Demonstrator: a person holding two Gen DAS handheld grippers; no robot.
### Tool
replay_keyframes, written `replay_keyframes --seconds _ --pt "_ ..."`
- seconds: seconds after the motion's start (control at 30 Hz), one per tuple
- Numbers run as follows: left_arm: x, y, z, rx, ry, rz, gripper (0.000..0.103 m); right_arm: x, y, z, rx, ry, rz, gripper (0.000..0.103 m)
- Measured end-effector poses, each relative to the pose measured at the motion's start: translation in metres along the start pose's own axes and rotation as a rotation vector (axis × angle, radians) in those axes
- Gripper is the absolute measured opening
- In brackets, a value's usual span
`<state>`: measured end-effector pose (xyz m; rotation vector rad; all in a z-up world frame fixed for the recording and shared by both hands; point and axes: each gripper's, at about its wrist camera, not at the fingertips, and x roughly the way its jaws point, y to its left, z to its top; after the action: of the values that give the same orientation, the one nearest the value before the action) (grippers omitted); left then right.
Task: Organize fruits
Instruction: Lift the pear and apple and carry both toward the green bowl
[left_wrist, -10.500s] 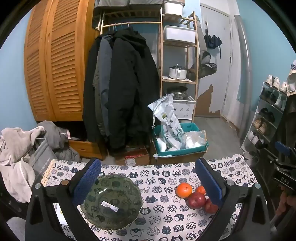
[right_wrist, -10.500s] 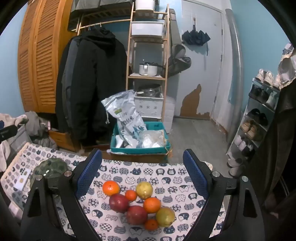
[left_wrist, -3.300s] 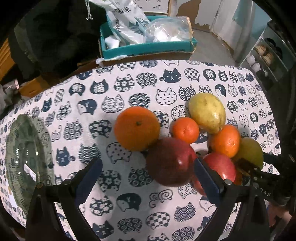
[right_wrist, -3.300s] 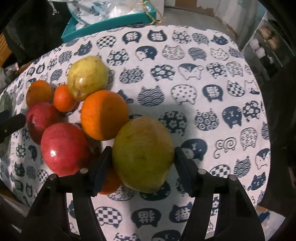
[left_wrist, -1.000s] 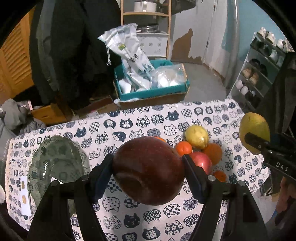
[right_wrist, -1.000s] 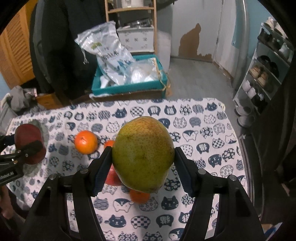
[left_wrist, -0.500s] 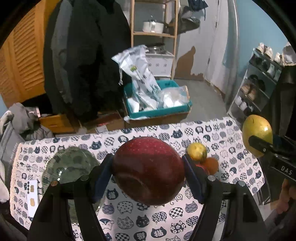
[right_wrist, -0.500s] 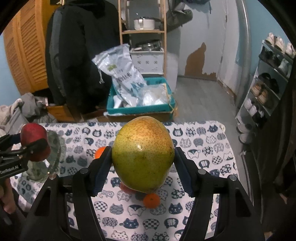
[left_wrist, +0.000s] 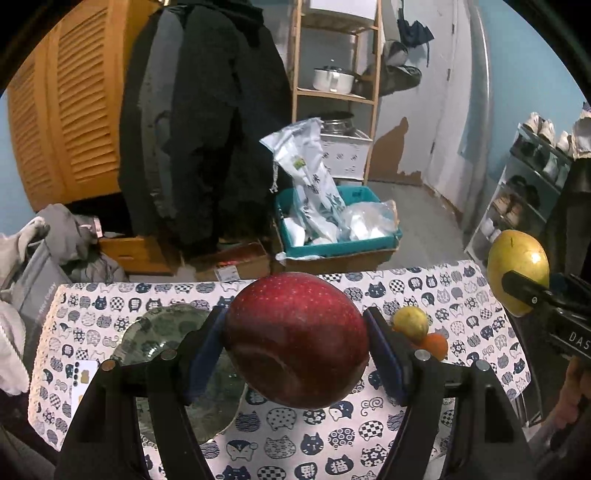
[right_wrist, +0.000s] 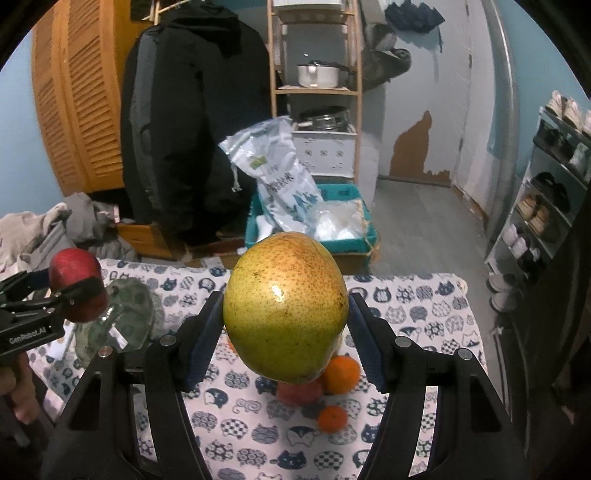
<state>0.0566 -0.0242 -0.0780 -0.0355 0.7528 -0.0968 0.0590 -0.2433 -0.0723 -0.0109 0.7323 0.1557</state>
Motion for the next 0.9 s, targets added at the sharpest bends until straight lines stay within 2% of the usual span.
replay_keyframes --seconds 0.4,0.9 --pt "-0.010 0.043 -0.003 -0.055 -0.016 0.062 0.076 0.016 0.052 0.020 -0.060 -0.014 0.073 0.066" --pt "-0.017 0.130 -0.018 -0.169 -0.001 0.179 0.076 0.051 0.138 0.038 -0.144 0.024 0.196 0.066"
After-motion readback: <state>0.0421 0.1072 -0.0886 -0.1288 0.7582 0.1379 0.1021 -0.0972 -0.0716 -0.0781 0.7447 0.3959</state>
